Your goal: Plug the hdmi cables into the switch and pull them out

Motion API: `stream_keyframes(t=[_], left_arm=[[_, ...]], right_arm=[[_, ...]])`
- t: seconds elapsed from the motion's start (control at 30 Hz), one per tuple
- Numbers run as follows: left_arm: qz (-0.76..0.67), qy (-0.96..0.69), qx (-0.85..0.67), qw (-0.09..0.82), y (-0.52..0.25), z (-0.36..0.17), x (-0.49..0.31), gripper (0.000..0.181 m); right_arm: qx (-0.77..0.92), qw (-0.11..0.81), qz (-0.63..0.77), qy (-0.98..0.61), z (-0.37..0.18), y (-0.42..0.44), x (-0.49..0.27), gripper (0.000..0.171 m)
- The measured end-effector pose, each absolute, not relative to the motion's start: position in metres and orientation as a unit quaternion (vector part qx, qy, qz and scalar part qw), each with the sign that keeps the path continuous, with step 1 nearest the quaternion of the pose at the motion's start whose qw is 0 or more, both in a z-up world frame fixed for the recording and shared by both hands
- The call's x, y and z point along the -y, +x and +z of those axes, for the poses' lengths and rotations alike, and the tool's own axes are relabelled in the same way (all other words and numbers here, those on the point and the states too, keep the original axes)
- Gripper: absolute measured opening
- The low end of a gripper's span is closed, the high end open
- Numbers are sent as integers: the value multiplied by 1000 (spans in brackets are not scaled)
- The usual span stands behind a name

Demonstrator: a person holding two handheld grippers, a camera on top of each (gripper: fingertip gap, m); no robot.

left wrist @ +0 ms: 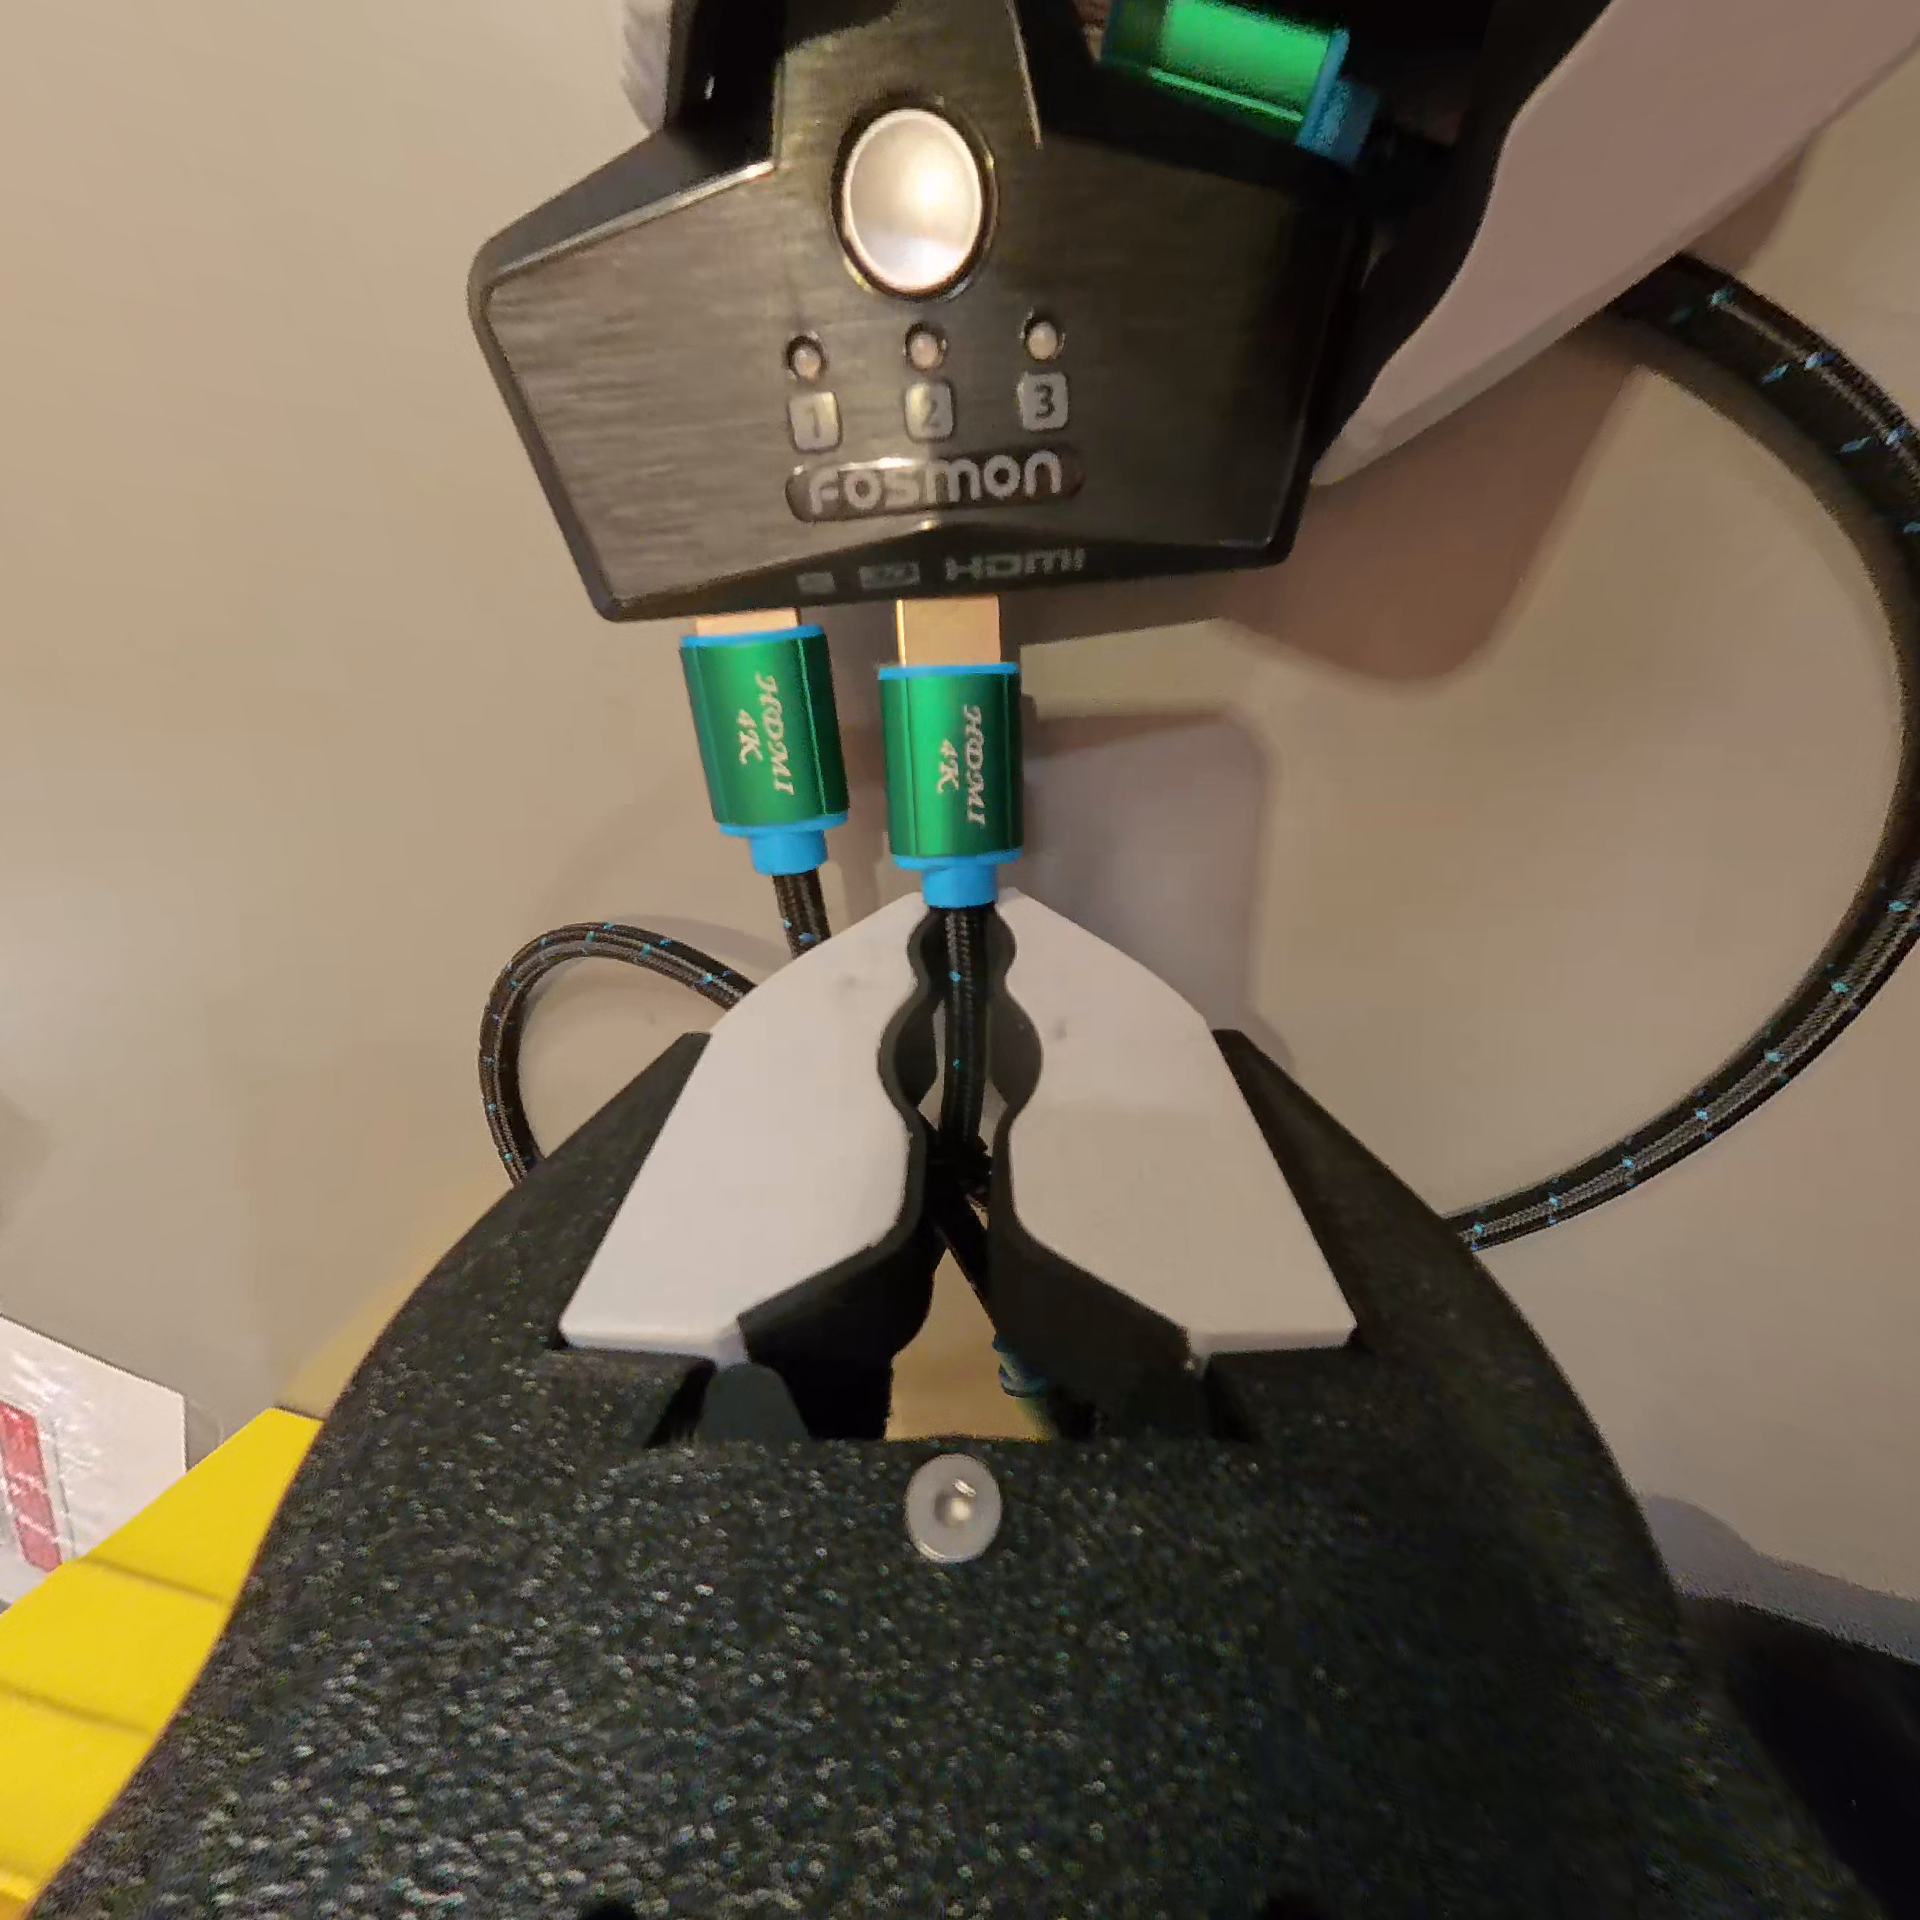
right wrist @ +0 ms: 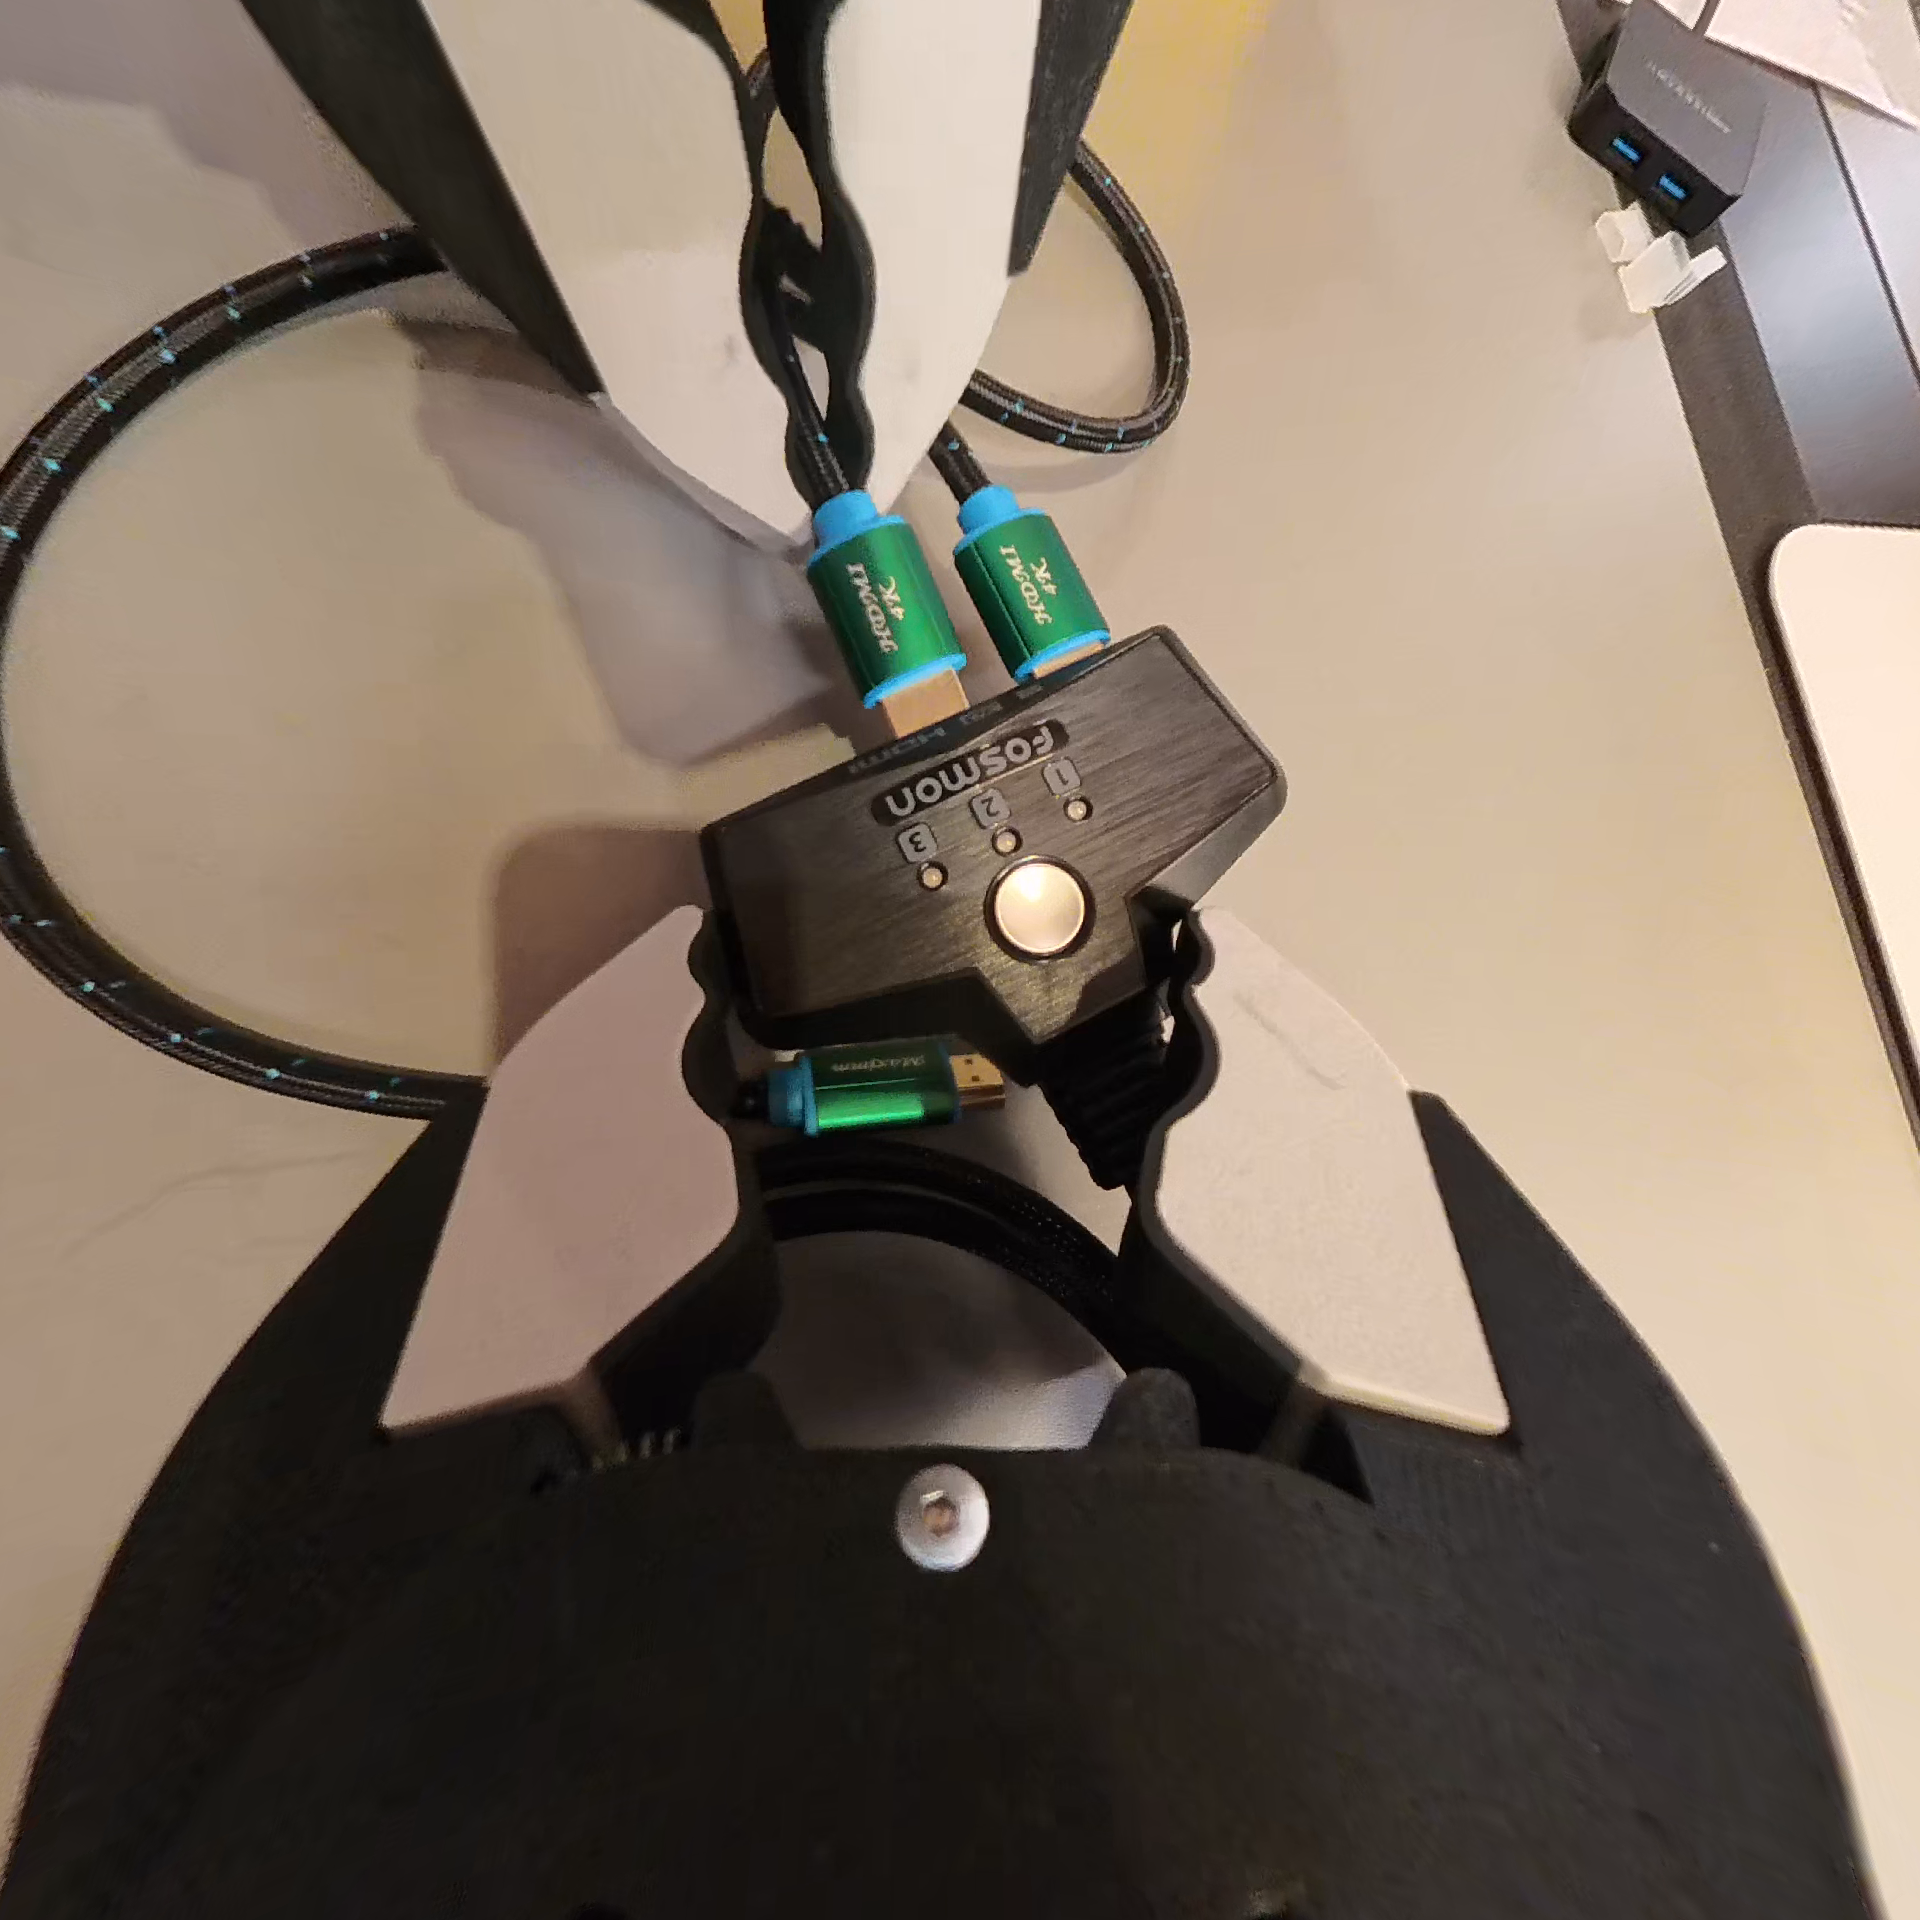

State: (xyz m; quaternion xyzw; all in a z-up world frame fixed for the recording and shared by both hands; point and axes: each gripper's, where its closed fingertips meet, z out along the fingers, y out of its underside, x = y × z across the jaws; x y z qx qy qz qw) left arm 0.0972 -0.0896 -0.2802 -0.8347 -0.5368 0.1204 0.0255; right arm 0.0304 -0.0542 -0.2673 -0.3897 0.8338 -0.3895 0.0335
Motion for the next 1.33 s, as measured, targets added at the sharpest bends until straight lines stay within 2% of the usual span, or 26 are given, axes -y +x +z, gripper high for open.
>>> stream_keyframes(t=[0.03,0.63,1.33], left_arm=[[122,-833,539,29,97,-280,90,4],[134,-811,566,70,87,-286,94,4],[57,-800,585,121,96,-284,94,5]], right_arm=[[-834,32,-390,-389,-267,30,54,82],[-848,32,-383,-365,-273,25,56,81],[-845,3,-392,-364,-270,32,59,82]])
